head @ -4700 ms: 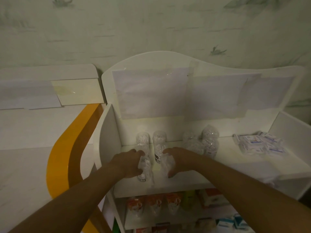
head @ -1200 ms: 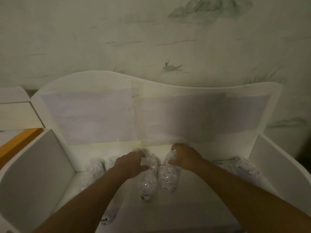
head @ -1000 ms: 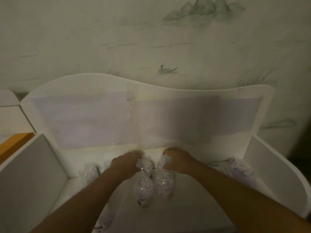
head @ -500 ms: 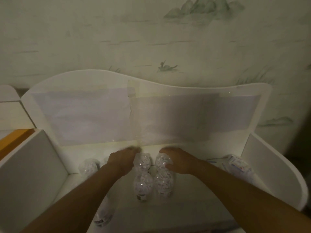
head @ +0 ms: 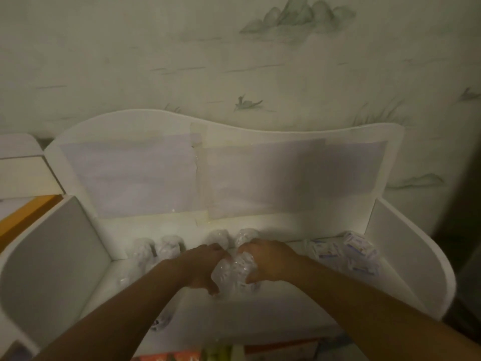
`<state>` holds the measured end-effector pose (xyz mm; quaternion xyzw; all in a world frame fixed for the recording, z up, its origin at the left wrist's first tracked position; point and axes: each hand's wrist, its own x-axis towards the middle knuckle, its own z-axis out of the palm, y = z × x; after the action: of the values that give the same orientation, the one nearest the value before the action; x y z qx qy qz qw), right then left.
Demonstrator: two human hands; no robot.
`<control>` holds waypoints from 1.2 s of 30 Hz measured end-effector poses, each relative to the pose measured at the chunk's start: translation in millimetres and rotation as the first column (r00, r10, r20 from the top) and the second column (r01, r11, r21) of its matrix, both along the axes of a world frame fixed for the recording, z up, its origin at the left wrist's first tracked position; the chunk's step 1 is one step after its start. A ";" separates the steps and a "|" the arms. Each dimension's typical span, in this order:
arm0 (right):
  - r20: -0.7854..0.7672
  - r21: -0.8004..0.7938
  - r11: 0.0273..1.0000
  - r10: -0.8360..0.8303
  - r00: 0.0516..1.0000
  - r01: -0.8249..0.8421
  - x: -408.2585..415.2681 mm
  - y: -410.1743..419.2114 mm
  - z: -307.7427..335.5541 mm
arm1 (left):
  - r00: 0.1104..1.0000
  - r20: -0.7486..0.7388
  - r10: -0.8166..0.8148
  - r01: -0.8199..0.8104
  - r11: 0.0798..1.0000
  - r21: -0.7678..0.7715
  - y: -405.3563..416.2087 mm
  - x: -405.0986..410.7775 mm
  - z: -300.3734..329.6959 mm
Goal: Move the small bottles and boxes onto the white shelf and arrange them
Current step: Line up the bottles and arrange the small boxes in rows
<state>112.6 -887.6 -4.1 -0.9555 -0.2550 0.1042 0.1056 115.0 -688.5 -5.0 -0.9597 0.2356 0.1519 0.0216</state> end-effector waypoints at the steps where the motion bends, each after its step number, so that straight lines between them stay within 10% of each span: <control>1: 0.002 0.012 1.000 0.000 1.000 0.000 -1.2 -0.3 -3.6 | 1.000 0.029 0.005 -0.004 1.000 -0.025 1.2 -2.1 -6.6; 36: 0.007 0.239 0.939 -0.256 0.967 0.246 -51.0 3.8 -47.0 | 0.978 0.199 0.069 -0.049 0.993 -0.108 8.7 -75.9 -21.6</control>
<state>61.6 -883.9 -51.1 -0.9626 -0.1437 0.0405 0.2261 39.1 -679.8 -26.6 -0.9766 0.2109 0.0419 -0.0081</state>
